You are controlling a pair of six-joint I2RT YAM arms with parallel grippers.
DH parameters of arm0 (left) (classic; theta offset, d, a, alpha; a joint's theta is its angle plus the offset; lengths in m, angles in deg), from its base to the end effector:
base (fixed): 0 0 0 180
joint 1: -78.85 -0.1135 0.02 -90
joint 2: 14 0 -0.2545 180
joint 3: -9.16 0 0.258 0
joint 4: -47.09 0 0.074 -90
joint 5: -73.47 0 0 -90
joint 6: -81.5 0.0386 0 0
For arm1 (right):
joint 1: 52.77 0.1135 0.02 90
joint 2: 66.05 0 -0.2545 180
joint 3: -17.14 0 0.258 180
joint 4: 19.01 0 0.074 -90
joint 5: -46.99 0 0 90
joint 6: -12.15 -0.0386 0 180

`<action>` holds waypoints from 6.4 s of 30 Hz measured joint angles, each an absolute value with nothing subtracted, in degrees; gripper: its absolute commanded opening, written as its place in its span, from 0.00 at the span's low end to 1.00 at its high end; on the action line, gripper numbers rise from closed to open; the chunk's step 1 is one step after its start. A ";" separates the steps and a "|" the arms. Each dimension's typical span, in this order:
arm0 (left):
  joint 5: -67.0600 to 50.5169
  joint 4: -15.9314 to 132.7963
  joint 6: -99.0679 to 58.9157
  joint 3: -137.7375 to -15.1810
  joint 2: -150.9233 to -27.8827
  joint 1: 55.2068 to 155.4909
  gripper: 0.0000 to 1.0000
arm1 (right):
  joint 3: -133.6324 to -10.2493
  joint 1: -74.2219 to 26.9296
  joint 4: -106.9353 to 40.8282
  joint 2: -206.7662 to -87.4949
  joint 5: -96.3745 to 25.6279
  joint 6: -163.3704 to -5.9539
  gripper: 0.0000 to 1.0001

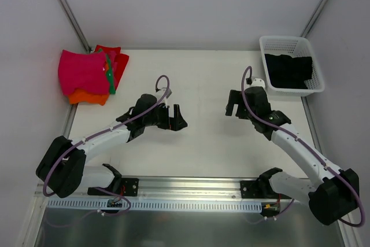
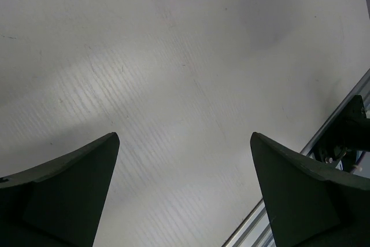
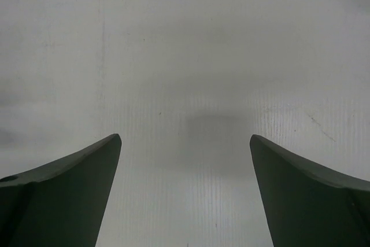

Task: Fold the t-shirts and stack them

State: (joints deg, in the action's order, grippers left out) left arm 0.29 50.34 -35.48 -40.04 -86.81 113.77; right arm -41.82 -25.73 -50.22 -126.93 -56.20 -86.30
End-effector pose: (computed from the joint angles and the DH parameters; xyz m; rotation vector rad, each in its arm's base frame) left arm 0.2233 -0.1695 0.2032 0.3441 2.1334 -0.9530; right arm 0.2244 0.1046 0.2662 -0.2124 2.1235 0.1170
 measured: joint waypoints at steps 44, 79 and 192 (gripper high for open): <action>2.34 46.69 -41.38 -25.31 -64.37 113.77 0.99 | -122.10 -73.70 -73.54 -203.48 -43.53 -85.11 0.99; 0.90 46.67 -41.86 -25.24 -67.95 113.77 0.99 | -82.19 -65.42 -35.70 -162.54 -15.75 -94.12 0.01; -19.21 72.98 -46.32 -49.98 -100.41 103.76 0.00 | -48.32 -12.28 -56.27 -115.11 -55.79 -89.38 1.00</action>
